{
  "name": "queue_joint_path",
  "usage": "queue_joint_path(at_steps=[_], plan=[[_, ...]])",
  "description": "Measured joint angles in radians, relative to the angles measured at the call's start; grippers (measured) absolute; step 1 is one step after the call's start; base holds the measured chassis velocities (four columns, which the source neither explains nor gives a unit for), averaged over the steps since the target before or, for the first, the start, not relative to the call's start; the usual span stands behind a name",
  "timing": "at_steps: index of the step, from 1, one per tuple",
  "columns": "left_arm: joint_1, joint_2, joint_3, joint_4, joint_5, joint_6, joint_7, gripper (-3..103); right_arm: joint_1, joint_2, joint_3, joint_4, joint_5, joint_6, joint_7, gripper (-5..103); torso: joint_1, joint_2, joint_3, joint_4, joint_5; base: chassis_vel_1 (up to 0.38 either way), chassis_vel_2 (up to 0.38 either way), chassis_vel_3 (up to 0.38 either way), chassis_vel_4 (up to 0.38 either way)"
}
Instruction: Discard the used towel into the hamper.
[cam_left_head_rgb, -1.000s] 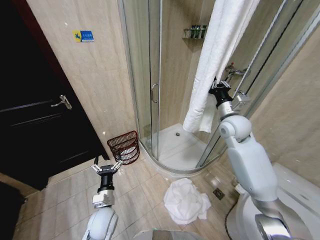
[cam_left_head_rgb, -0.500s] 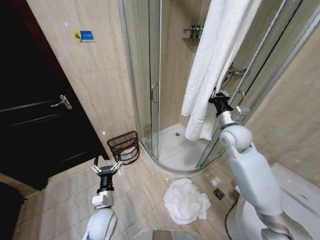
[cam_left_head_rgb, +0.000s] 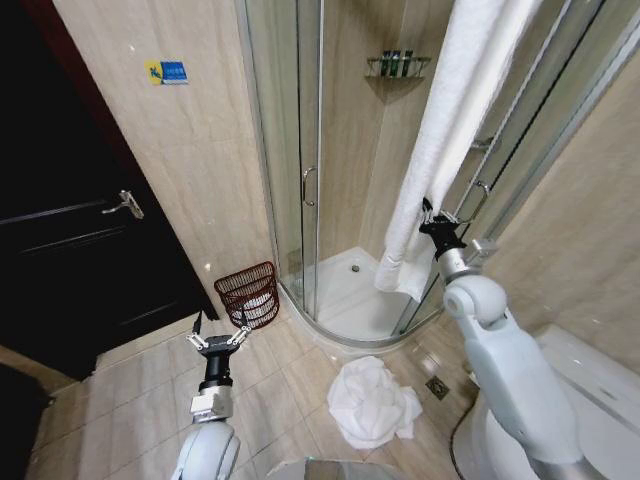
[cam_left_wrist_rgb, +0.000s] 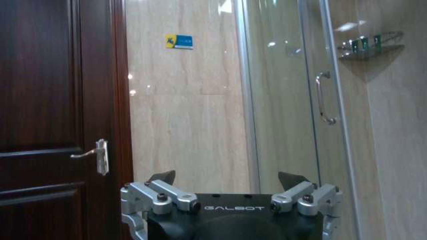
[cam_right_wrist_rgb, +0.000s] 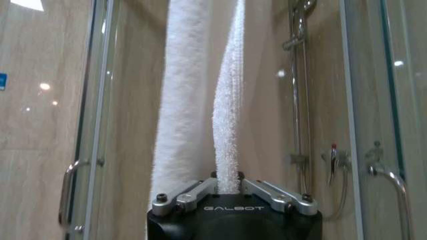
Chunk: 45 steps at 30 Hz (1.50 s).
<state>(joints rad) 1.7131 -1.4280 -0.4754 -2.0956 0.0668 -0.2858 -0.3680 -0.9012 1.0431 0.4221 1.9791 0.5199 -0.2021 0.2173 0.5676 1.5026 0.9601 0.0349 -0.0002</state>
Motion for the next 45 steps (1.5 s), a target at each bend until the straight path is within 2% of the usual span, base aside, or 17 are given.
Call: queue_joint_path(at_steps=[17, 28, 34, 42, 45], plan=[[-0.047, 0.014, -0.023, 0.034, -0.065, 0.051, 0.012, 100, -0.115, 0.043, 0.011, 0.014, -0.049, 0.023, -0.004, 1, 0.000, 0.000, 0.000, 0.0000, 0.0002, 0.000, 0.000, 0.000, 0.000], [-0.085, 0.014, -0.008, 0.021, -0.071, 0.101, 0.012, 100, -0.236, 0.053, 0.056, 0.046, -0.076, 0.067, -0.011, 1, 0.000, 0.000, 0.000, -0.0001, 0.0003, 0.000, 0.000, 0.000, 0.000], [-0.085, 0.018, -0.009, 0.018, -0.073, 0.106, 0.013, 100, -0.255, 0.078, 0.058, 0.047, -0.090, 0.073, -0.004, 1, 0.000, 0.000, 0.000, 0.0001, 0.0002, 0.000, 0.000, 0.000, 0.000], [-0.085, 0.019, -0.014, 0.023, -0.095, 0.107, 0.018, 100, -0.301, 0.119, 0.053, 0.059, -0.137, 0.075, 0.007, 1, 0.000, 0.000, 0.000, 0.0000, 0.0001, 0.000, 0.000, 0.000, 0.000], [-0.092, 0.021, -0.016, 0.020, -0.109, 0.113, 0.019, 100, -0.333, 0.137, 0.052, 0.058, -0.199, 0.104, 0.005, 1, 0.000, 0.000, 0.000, 0.0001, 0.0001, 0.000, 0.000, 0.000, 0.000]])
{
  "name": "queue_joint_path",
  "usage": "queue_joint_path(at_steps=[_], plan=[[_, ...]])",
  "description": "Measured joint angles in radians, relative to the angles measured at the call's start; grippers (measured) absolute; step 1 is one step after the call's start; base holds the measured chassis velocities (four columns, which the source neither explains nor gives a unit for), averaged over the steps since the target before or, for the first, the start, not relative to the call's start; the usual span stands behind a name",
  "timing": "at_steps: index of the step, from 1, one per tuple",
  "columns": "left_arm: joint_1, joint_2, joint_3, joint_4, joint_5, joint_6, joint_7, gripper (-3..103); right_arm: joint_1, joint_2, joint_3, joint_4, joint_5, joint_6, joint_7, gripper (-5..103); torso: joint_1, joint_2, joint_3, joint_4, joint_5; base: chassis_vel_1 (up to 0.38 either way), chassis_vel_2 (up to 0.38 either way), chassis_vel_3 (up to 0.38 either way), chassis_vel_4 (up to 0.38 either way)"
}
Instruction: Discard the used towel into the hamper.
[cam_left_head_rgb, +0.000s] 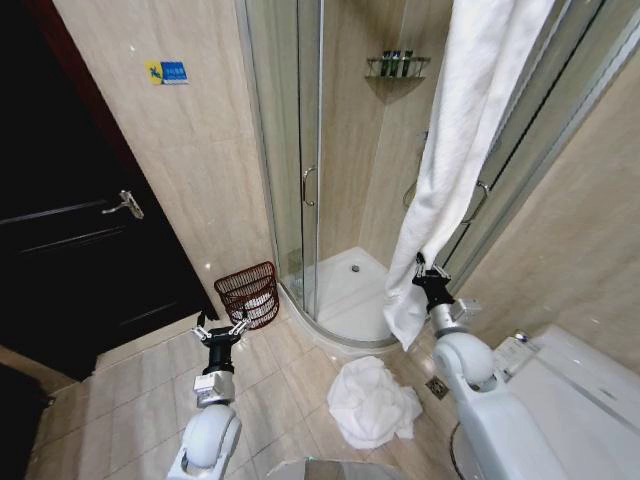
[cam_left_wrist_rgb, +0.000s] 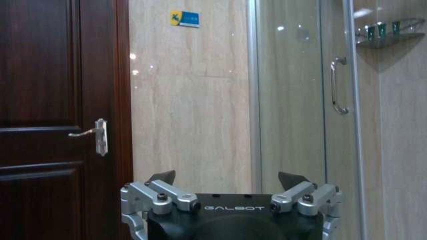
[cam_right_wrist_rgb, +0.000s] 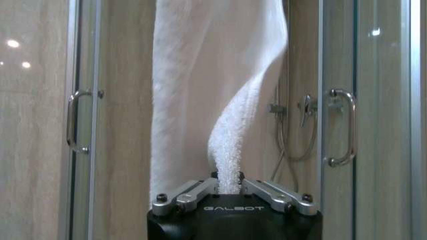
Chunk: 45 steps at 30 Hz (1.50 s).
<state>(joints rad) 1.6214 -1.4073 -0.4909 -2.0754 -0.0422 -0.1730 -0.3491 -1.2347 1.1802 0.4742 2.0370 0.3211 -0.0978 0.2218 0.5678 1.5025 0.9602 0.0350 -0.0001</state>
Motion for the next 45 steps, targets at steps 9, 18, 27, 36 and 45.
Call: queue_joint_path(at_steps=[9, 18, 27, 36, 45], plan=[[0.004, 0.001, -0.011, -0.030, -0.018, 0.005, 0.002, 100, -0.071, 0.016, 0.023, 0.039, -0.046, 0.029, -0.003, 1, 0.000, 0.000, 0.000, 0.0000, 0.0000, 0.000, 0.000, 0.000, 0.000], [0.005, 0.010, -0.018, -0.053, -0.022, 0.002, 0.005, 100, -0.130, 0.047, 0.030, 0.109, -0.068, 0.021, 0.010, 1, 0.000, 0.000, 0.000, -0.0001, 0.0001, 0.000, 0.000, 0.000, 0.000], [0.008, 0.004, -0.030, -0.048, -0.046, -0.015, 0.018, 100, -0.182, 0.084, 0.048, 0.151, -0.093, 0.017, 0.011, 1, 0.000, 0.000, 0.000, -0.0002, -0.0001, 0.000, 0.000, 0.000, 0.000], [-0.001, 0.011, -0.026, -0.048, -0.049, -0.025, 0.034, 99, -0.220, 0.109, 0.050, 0.183, -0.114, 0.016, 0.020, 1, 0.000, 0.000, 0.000, 0.0000, 0.0002, 0.000, 0.000, 0.000, 0.000], [-0.045, 0.030, -0.022, -0.056, -0.081, 0.002, 0.040, 99, -0.296, 0.128, 0.059, 0.334, -0.057, -0.020, 0.065, 1, 0.000, 0.000, 0.000, -0.0001, 0.0000, 0.000, 0.000, 0.000, 0.000]])
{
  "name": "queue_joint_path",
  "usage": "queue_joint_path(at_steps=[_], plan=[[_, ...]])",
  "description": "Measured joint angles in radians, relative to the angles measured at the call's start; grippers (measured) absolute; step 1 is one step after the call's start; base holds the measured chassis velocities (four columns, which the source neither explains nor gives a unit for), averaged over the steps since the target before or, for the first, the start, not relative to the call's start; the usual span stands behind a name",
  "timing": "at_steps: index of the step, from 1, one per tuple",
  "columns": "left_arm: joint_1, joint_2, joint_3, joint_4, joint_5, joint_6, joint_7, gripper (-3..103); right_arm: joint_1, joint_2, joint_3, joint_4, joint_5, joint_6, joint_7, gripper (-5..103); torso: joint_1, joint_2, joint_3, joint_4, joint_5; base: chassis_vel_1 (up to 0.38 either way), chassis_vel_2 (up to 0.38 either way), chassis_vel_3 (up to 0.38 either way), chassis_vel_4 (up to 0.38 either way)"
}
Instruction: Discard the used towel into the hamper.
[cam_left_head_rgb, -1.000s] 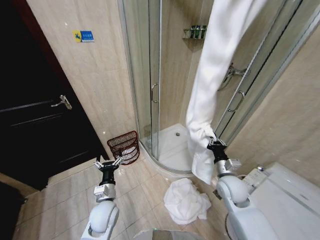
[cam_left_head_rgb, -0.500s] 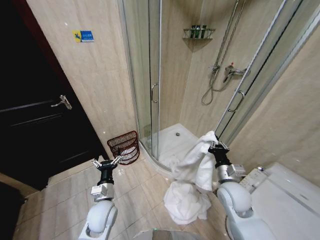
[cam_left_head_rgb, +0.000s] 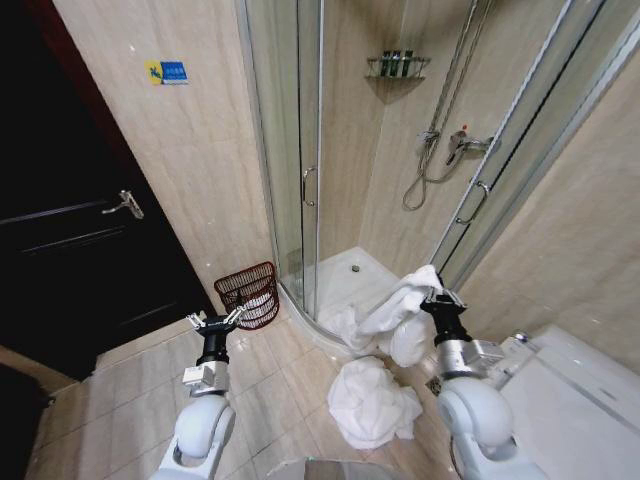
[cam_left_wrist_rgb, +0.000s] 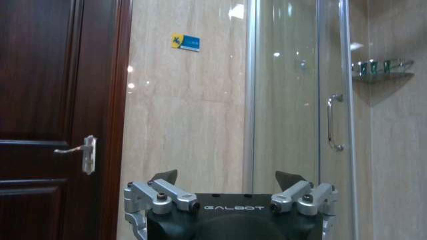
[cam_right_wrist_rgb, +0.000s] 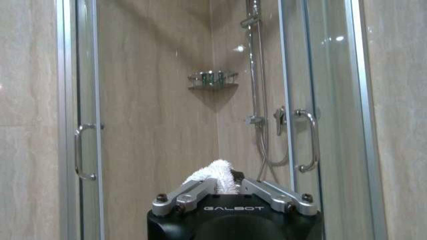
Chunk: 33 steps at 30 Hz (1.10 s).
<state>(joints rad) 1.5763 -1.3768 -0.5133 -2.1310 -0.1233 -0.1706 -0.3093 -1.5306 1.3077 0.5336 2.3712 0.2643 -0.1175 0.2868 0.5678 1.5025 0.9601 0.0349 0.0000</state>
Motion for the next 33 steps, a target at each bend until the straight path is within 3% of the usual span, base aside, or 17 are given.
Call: queue_joint_path(at_steps=[6, 11, 17, 20, 27, 33], plan=[[-0.017, 0.005, 0.005, -0.005, -0.013, 0.018, 0.008, 99, -0.023, -0.016, 0.029, 0.068, 0.002, -0.014, 0.003, 1, 0.000, 0.000, 0.000, -0.0001, 0.0002, 0.000, 0.000, 0.000, 0.000], [-0.030, -0.001, 0.019, 0.009, -0.015, 0.023, 0.015, 96, -0.027, -0.085, 0.085, 0.133, 0.062, -0.052, 0.047, 1, 0.000, 0.000, 0.000, 0.0001, 0.0000, 0.000, 0.000, 0.000, 0.000], [-0.033, -0.003, 0.023, 0.007, -0.016, 0.029, 0.015, 100, -0.044, -0.135, 0.140, 0.135, 0.124, -0.066, 0.079, 1, 0.000, 0.000, 0.000, 0.0000, 0.0003, 0.000, 0.000, 0.000, 0.000], [-0.027, -0.004, 0.014, 0.003, -0.017, 0.030, 0.015, 100, -0.026, -0.177, 0.216, 0.135, 0.214, -0.102, 0.093, 1, 0.000, 0.000, 0.000, 0.0000, 0.0004, 0.000, 0.000, 0.000, 0.000], [-0.003, -0.012, 0.000, -0.001, -0.015, 0.023, 0.014, 100, -0.018, -0.260, 0.384, 0.134, 0.323, -0.108, 0.092, 1, 0.000, 0.000, 0.000, 0.0002, 0.0000, 0.000, 0.000, 0.000, 0.000], [-0.005, -0.013, 0.005, -0.003, -0.012, 0.023, 0.014, 100, -0.088, -0.231, 0.434, 0.132, 0.341, -0.100, 0.045, 1, 0.000, 0.000, 0.000, -0.0001, 0.0003, 0.000, 0.000, 0.000, 0.000]])
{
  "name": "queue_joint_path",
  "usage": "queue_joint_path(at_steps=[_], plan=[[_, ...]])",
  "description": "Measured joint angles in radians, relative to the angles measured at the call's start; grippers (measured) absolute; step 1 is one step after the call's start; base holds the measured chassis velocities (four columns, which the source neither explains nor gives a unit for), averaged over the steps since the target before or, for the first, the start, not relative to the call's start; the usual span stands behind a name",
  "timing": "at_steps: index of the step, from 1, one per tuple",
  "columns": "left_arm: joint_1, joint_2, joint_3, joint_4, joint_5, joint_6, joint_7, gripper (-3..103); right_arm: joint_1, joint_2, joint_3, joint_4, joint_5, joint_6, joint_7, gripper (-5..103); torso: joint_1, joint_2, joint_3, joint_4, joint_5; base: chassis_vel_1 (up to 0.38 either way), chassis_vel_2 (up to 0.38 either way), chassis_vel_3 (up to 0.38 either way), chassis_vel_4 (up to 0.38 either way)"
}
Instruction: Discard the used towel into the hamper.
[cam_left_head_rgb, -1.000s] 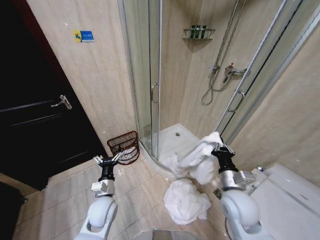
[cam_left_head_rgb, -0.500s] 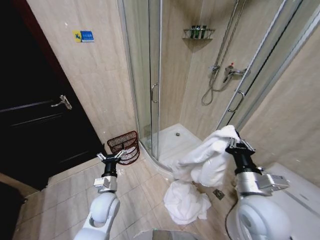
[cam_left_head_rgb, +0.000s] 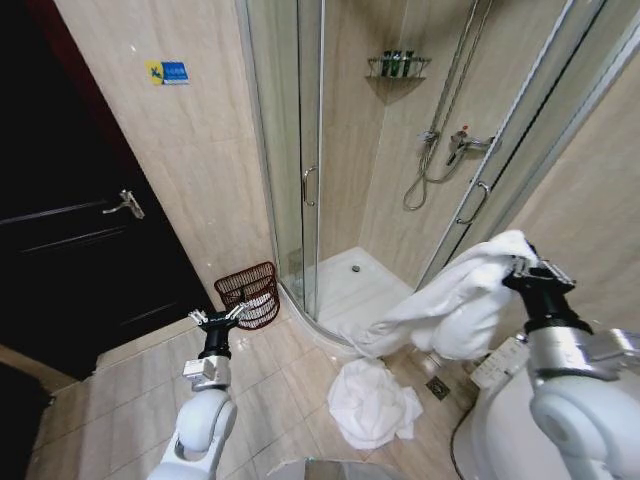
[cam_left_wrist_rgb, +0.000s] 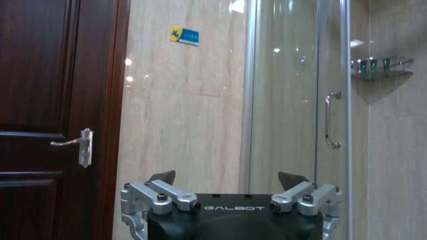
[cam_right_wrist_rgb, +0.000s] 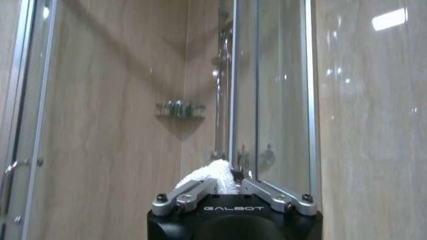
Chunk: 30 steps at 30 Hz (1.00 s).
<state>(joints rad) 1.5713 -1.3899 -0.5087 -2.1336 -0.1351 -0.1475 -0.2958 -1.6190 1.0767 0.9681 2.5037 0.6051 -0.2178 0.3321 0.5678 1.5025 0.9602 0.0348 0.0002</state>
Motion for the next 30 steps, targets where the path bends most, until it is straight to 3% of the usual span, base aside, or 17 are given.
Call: queue_joint_path(at_steps=[4, 17, 30], plan=[[-0.005, 0.002, 0.006, 0.002, 0.002, 0.003, 0.000, 100, -0.057, 0.036, 0.004, -0.001, -0.042, 0.042, -0.053, 1, 0.000, 0.000, 0.000, -0.0002, -0.0002, 0.000, 0.000, 0.000, 0.000], [0.000, 0.002, -0.001, 0.006, 0.002, 0.025, -0.005, 100, -0.001, 0.073, -0.166, -0.003, -0.163, 0.038, -0.039, 1, 0.000, 0.000, 0.000, 0.0002, -0.0003, 0.000, 0.000, 0.000, 0.000], [0.008, -0.005, -0.001, 0.008, 0.004, 0.024, -0.005, 100, 0.010, 0.080, -0.222, -0.004, -0.194, 0.039, -0.033, 1, 0.000, 0.000, 0.000, 0.0002, -0.0003, 0.044, 0.043, 0.037, 0.040]])
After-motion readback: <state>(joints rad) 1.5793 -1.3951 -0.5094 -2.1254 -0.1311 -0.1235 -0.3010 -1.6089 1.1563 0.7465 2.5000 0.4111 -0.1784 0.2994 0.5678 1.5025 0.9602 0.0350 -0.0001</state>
